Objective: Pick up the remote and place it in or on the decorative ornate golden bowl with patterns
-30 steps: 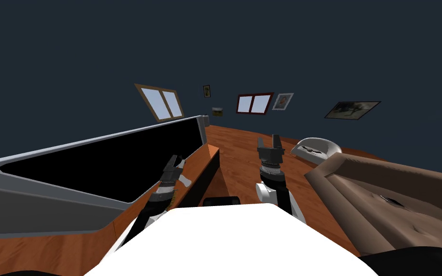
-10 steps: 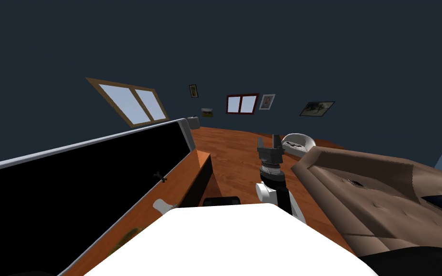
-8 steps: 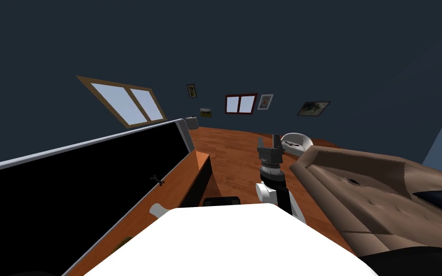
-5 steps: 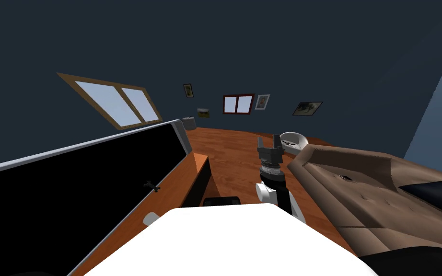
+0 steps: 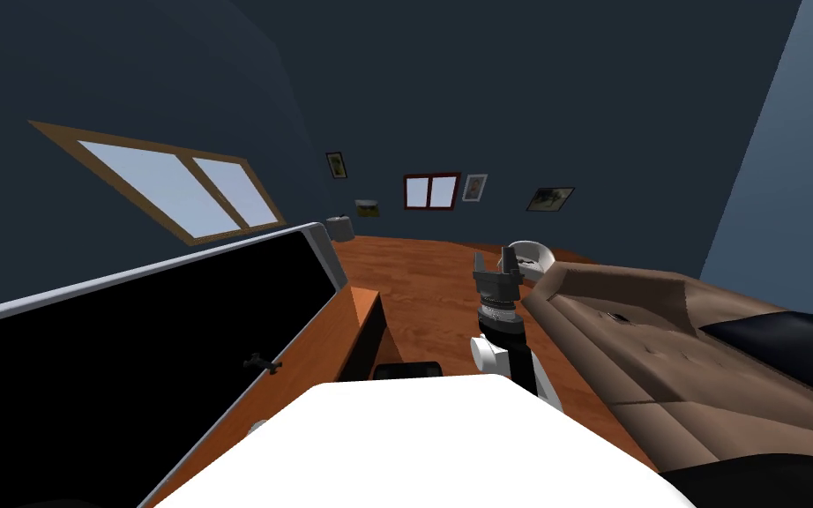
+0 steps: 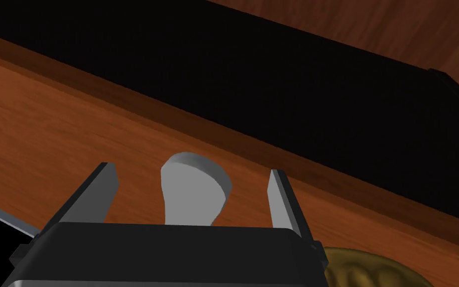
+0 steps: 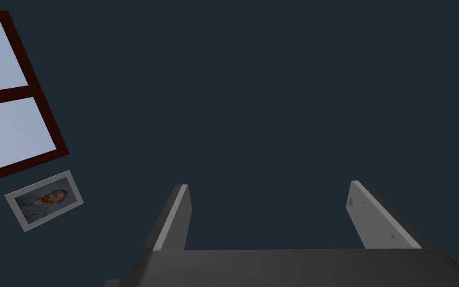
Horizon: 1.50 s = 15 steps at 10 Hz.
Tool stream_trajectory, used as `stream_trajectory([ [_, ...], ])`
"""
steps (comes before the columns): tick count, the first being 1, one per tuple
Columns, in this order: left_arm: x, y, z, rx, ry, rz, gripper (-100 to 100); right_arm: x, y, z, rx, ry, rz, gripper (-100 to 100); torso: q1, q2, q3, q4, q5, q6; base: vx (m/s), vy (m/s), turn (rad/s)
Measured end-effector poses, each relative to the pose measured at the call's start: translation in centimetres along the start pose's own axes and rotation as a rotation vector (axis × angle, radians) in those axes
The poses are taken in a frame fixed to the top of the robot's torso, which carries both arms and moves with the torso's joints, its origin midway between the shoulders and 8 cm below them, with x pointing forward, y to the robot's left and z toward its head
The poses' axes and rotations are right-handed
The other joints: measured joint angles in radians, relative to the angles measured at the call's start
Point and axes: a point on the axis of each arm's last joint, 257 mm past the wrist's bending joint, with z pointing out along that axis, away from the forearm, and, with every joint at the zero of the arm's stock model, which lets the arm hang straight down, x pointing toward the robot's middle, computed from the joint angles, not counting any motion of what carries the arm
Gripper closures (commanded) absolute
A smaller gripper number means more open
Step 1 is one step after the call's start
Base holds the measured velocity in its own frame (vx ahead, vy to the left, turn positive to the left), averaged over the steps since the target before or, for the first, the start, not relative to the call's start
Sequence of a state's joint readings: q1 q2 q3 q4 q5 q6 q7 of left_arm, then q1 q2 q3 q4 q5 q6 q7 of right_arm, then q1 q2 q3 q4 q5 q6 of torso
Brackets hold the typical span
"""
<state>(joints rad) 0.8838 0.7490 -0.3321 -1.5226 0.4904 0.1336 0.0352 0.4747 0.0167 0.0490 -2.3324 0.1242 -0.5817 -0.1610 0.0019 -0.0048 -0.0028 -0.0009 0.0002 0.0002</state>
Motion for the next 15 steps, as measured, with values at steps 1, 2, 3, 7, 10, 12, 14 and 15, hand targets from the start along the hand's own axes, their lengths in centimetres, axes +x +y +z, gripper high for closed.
stream_trajectory([
  [1, -1.0, 1.6, -0.3, -0.051, -0.010, 0.013, -100, 0.0, 0.0, 0.0, 0.000, 0.000, 0.000, 0, 0.001, -0.001, -0.001, 0.000, 0.000, 0.000, 0.100, 0.071, -0.198],
  [2, -2.0, 3.5, -0.3, -0.100, -0.020, 0.025, -100, 0.0, 0.0, 0.0, 0.000, 0.000, 0.000, 0, 0.002, -0.002, -0.001, 0.000, 0.000, 0.000, 0.068, 0.061, -0.062],
  [3, -2.2, 4.2, -0.3, -0.121, -0.025, 0.031, -100, 0.0, 0.0, 0.0, 0.000, 0.000, 0.000, 0, 0.001, -0.001, 0.000, 0.000, 0.000, -0.001, 0.067, 0.047, -0.092],
  [7, -4.4, 7.6, -0.7, -0.242, -0.050, 0.066, -100, 0.0, 0.0, 0.0, 0.000, 0.000, 0.000, 0, 0.003, -0.001, 0.000, 0.000, 0.001, 0.000, 0.071, 0.074, -0.133],
  [10, -5.1, 9.1, -0.8, -0.296, -0.060, 0.086, 0, 0.0, 0.0, 0.0, 0.000, 0.000, 0.000, 0, 0.000, 0.002, 0.001, 0.000, 0.000, -0.001, 0.027, 0.044, -0.049],
  [12, -4.8, 9.2, -0.3, -0.295, -0.061, 0.083, -100, 0.0, 0.0, 0.0, 0.000, 0.000, 0.000, 0, -0.002, 0.004, 0.002, 0.001, 0.000, -0.001, -0.008, 0.030, -0.026],
  [14, -4.3, 9.3, 0.4, -0.294, -0.062, 0.079, -100, 0.0, 0.0, 0.0, 0.000, 0.000, 0.000, 0, -0.002, 0.005, 0.003, 0.001, 0.000, -0.001, -0.014, 0.033, -0.021],
  [15, -4.0, 9.4, 0.8, -0.294, -0.062, 0.077, -100, 0.0, 0.0, 0.0, 0.000, 0.000, 0.000, 0, -0.002, 0.005, 0.003, 0.001, 0.000, -0.001, -0.018, 0.016, -0.057],
])
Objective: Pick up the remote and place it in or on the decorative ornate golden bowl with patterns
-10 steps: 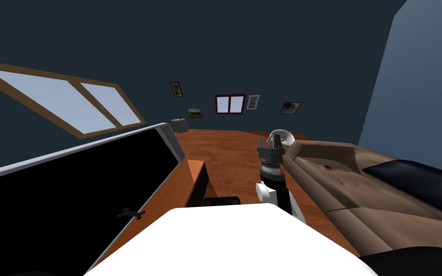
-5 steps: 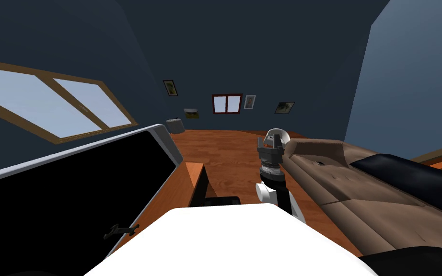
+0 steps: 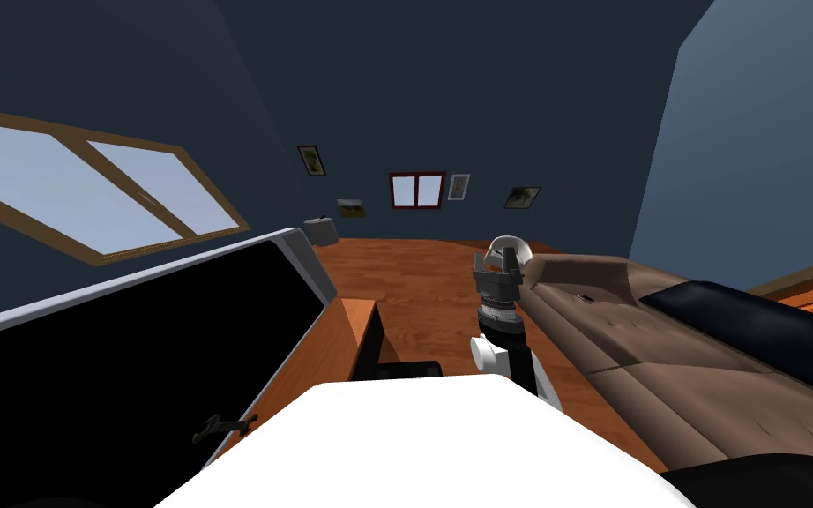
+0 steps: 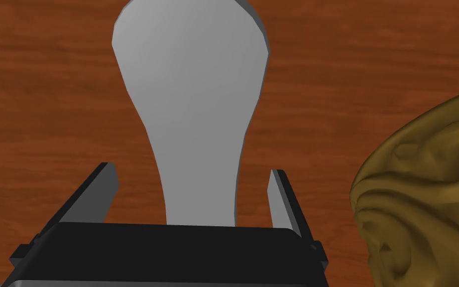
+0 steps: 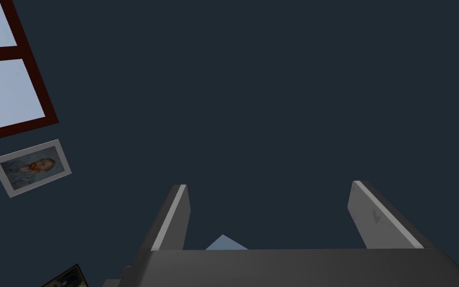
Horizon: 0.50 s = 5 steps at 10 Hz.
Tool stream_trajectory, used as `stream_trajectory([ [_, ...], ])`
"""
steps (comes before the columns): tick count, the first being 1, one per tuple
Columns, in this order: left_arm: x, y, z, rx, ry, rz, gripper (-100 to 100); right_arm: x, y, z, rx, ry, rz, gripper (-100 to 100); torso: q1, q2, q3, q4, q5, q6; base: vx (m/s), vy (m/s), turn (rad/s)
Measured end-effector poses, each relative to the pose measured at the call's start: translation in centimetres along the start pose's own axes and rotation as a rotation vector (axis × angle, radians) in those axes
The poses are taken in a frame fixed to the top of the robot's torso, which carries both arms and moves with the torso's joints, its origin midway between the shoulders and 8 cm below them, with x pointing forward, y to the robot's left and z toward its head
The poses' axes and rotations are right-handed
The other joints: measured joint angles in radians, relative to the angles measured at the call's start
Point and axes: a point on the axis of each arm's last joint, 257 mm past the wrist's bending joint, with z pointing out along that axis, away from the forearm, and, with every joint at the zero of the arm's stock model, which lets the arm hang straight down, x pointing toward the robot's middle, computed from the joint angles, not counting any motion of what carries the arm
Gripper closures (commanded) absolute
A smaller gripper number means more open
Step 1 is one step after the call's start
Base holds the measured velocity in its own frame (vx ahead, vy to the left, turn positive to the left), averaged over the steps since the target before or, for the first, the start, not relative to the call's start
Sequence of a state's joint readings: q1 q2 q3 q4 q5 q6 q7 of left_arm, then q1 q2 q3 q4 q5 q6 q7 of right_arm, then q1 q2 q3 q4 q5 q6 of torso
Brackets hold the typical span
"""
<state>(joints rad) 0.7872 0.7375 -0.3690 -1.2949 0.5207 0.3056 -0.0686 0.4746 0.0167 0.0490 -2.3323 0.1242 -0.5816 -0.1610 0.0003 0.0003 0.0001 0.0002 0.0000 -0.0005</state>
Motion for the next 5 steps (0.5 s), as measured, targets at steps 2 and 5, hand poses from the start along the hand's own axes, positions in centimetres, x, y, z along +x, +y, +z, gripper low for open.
stream_trajectory([
  [2, 0.30, 0.03, 0.51, 0.000, 0.000, -0.002, 100, 0.00, 0.00, 0.00, 0.000, 0.000, 0.000, 0, -0.002, 0.000, 0.000, 0.000, 0.000, 0.000, -0.003, 0.003, -0.009],
  [5, 0.31, 0.13, 0.49, -0.002, 0.001, -0.002, 100, 0.00, 0.00, 0.00, 0.000, 0.000, 0.000, 0, -0.002, -0.001, 0.000, 0.000, -0.001, 0.000, 0.000, 0.000, 0.000],
])
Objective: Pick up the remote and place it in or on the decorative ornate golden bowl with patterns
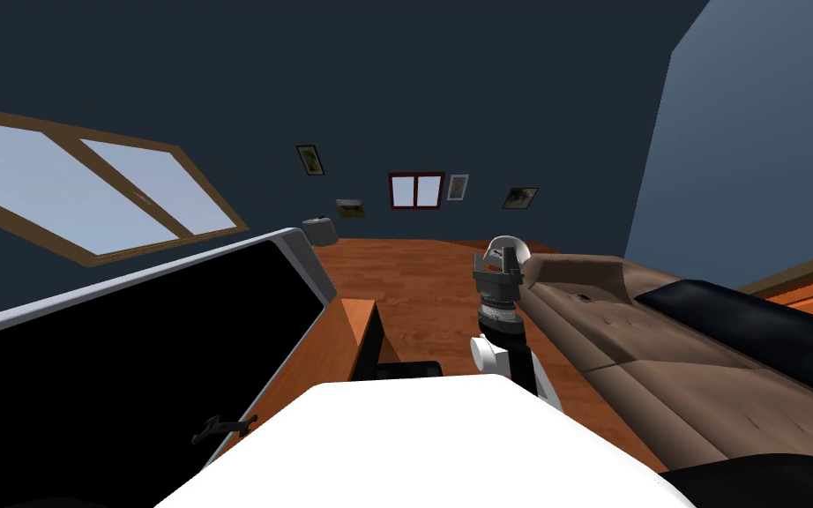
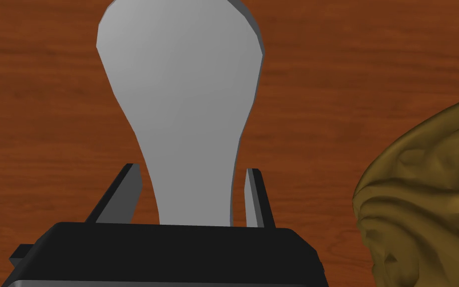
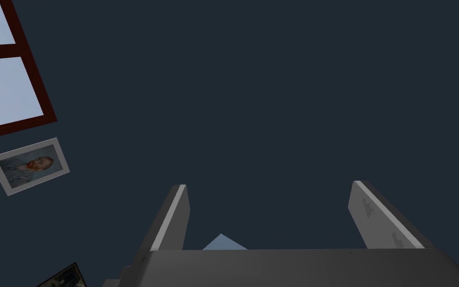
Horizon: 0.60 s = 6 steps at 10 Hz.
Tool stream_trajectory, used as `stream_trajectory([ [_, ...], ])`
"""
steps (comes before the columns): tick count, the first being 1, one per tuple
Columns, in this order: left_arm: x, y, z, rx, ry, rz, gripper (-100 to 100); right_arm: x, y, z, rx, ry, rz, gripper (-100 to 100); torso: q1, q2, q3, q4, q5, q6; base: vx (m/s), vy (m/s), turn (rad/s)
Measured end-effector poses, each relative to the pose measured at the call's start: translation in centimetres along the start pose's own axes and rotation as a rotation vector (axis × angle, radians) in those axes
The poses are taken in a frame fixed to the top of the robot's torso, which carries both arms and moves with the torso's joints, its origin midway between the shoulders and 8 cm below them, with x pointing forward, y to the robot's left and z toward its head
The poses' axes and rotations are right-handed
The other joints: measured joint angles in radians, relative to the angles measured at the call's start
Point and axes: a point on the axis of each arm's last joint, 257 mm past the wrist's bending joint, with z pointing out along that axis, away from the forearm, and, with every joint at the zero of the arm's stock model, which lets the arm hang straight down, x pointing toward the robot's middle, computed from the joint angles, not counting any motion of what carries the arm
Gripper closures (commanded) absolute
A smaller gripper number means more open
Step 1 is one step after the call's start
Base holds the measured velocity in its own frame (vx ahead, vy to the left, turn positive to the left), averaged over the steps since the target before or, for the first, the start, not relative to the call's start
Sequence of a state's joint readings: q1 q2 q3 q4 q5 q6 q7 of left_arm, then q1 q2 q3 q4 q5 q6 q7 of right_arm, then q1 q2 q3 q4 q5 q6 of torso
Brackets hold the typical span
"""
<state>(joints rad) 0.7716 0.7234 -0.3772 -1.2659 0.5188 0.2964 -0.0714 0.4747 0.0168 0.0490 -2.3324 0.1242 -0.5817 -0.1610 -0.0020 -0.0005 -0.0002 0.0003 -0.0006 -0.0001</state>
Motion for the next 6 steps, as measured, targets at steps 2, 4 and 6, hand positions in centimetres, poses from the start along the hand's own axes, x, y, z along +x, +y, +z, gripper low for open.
stream_trajectory([
  [2, 0.00, -0.01, 0.00, 0.000, 0.000, 0.000, 0, 0.00, 0.00, 0.00, 0.000, 0.000, 0.000, 0, 0.000, 0.000, 0.000, 0.000, 0.000, 0.000, 0.000, 0.000, 0.000],
  [4, -0.14, -0.04, -0.16, 0.001, -0.001, 0.002, 100, 0.00, 0.00, 0.00, 0.000, 0.000, 0.000, 0, 0.000, 0.000, 0.000, 0.000, 0.000, 0.000, 0.012, -0.012, 0.043],
  [6, -0.69, -0.04, -0.81, 0.002, -0.001, 0.005, 100, 0.00, 0.00, 0.00, 0.000, 0.000, 0.000, 0, -0.002, -0.001, 0.000, 0.000, -0.001, -0.001, 0.011, -0.023, 0.026],
])
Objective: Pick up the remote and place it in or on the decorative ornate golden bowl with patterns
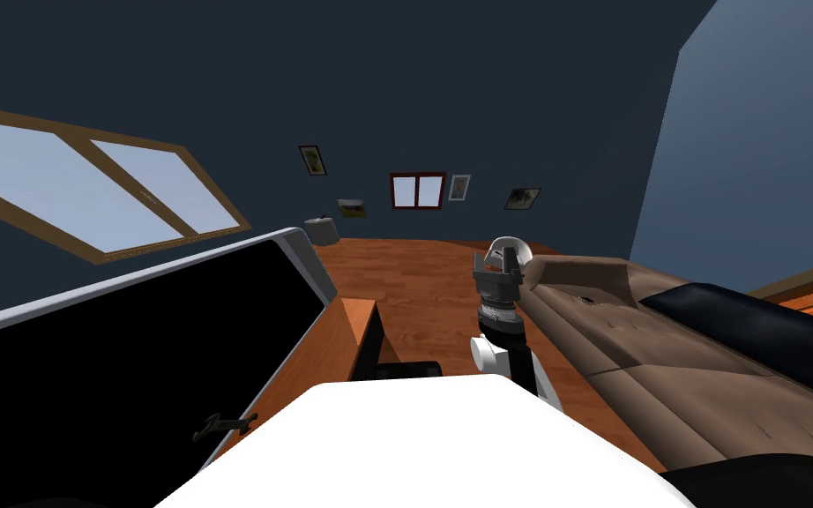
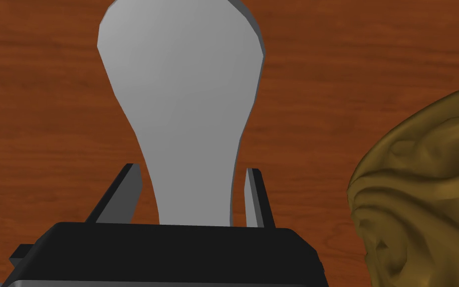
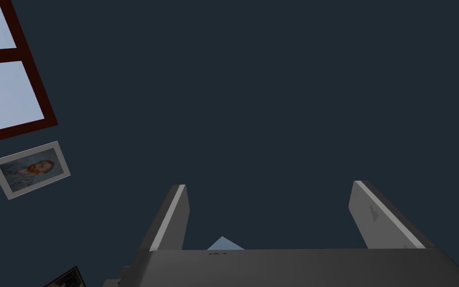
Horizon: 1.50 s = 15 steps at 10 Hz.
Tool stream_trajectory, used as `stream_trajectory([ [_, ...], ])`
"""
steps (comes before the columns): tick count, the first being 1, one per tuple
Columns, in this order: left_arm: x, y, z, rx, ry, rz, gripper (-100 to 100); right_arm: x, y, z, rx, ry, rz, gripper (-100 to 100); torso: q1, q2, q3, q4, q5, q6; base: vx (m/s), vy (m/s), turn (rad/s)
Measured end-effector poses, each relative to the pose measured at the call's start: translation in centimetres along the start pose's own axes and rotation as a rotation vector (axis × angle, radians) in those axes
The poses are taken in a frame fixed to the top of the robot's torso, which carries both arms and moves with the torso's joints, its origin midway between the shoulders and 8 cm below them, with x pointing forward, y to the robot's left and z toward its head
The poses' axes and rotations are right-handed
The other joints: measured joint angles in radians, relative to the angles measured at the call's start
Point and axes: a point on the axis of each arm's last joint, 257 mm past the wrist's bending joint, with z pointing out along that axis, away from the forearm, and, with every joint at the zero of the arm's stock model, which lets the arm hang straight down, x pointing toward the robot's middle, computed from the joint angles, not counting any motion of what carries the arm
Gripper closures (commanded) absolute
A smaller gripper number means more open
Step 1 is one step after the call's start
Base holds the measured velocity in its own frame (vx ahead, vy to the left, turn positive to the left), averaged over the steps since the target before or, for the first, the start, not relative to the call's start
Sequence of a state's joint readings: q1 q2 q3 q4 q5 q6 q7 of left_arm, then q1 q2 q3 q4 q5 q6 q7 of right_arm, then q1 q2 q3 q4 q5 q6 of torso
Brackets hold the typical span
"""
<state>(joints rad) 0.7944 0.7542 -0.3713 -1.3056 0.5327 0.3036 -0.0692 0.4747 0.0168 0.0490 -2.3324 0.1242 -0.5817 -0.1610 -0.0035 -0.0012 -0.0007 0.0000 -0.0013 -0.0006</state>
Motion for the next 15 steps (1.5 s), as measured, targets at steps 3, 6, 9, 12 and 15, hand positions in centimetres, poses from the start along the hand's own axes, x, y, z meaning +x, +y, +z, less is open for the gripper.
stream_trajectory([
  [3, -0.6, 0.1, -0.8, -0.001, 0.000, 0.003, 0, 0.0, 0.0, 0.0, 0.000, 0.000, 0.000, 0, 0.000, 0.000, 0.000, 0.000, 0.000, 0.000, 0.006, -0.014, 0.009],
  [6, -3.3, -0.1, -1.4, 0.005, -0.039, 0.002, 100, 0.0, 0.0, 0.0, 0.000, 0.000, 0.000, 0, 0.000, 0.001, 0.000, 0.000, -0.001, 0.001, -0.013, -0.015, 0.003],
  [9, -7.0, -0.1, -2.9, 0.013, -0.082, -0.001, 100, 0.0, 0.0, 0.0, 0.000, 0.000, 0.000, 0, -0.001, 0.001, 0.001, 0.000, -0.001, 0.001, -0.018, -0.026, -0.006],
  [12, -10.2, -0.4, -5.0, 0.031, -0.118, -0.042, 100, 0.0, 0.0, 0.0, 0.000, 0.000, 0.000, 0, -0.004, 0.004, 0.002, 0.002, -0.002, -0.001, -0.042, -0.064, -0.016],
  [15, -12.2, -0.9, -6.8, 0.056, -0.128, -0.117, 100, 0.0, 0.0, 0.0, 0.000, 0.000, 0.000, 0, -0.007, 0.004, 0.003, 0.002, -0.002, -0.003, -0.039, -0.093, -0.016],
])
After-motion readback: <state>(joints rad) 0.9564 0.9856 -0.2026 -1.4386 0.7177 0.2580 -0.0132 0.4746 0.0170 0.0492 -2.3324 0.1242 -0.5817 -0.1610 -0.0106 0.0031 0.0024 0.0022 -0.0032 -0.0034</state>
